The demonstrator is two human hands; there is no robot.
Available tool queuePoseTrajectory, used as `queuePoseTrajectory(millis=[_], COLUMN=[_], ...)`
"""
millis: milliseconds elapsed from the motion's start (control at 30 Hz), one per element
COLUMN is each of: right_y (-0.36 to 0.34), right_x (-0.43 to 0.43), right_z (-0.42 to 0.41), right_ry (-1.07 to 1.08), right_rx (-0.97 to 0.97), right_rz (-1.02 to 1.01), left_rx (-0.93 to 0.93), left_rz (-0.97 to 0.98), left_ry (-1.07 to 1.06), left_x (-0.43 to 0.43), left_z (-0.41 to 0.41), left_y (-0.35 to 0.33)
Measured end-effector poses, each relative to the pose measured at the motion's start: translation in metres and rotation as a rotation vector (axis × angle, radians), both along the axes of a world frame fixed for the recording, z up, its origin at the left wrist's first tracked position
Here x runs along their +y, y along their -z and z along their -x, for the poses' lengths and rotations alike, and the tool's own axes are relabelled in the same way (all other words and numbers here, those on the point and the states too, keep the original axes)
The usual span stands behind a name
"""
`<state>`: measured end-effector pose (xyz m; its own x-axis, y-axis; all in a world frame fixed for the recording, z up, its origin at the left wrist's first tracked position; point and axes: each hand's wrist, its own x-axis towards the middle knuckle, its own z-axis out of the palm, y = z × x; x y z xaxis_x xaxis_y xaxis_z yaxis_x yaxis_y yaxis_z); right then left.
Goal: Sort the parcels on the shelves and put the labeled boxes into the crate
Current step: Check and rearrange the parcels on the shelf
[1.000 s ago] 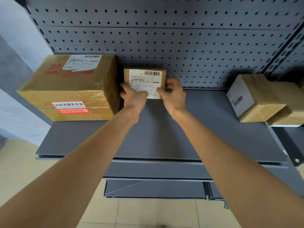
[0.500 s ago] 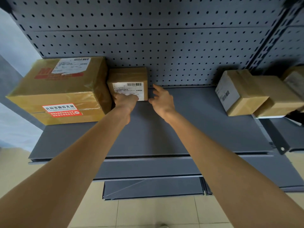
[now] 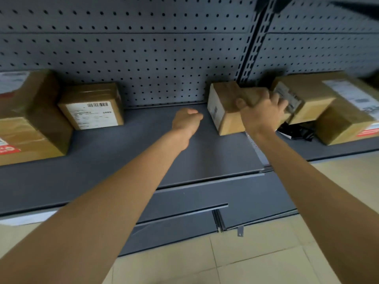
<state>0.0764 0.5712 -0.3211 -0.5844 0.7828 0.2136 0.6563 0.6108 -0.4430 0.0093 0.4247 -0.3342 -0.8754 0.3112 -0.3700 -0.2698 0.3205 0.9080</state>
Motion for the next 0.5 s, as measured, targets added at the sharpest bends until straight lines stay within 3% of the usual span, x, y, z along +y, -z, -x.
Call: queuePoseTrajectory(millis=[100, 200, 300, 400, 500], right_y=[0.008, 0.016, 0.019, 0.017, 0.016], right_x=[0.022, 0.030, 0.027, 0.018, 0.003], right_z=[-0.014, -0.017, -0.018, -0.020, -0.020], right_ry=[-0.034, -0.124, -0.229, -0.413, -0.574], right_rx=[-0.189, -0.204, -0.102, 0.168, 0.291], right_rz=[0.054, 0.015, -0.002, 0.250, 0.429], left_rx=[-0.020, -0.049, -0.081, -0.098, -0.110], left_rz=[-0.073, -0.104, -0.123, -0.160, -0.172], left_ry=[0.051, 0.021, -0.051, -0.085, -0.107], left_x=[0.041, 0.065, 0.066, 0.054, 0.036], left_z=[-0.017, -0.024, -0.024, -0.020, -0.020], left_y=[-0.001, 0.001, 0.002, -0.002, -0.009])
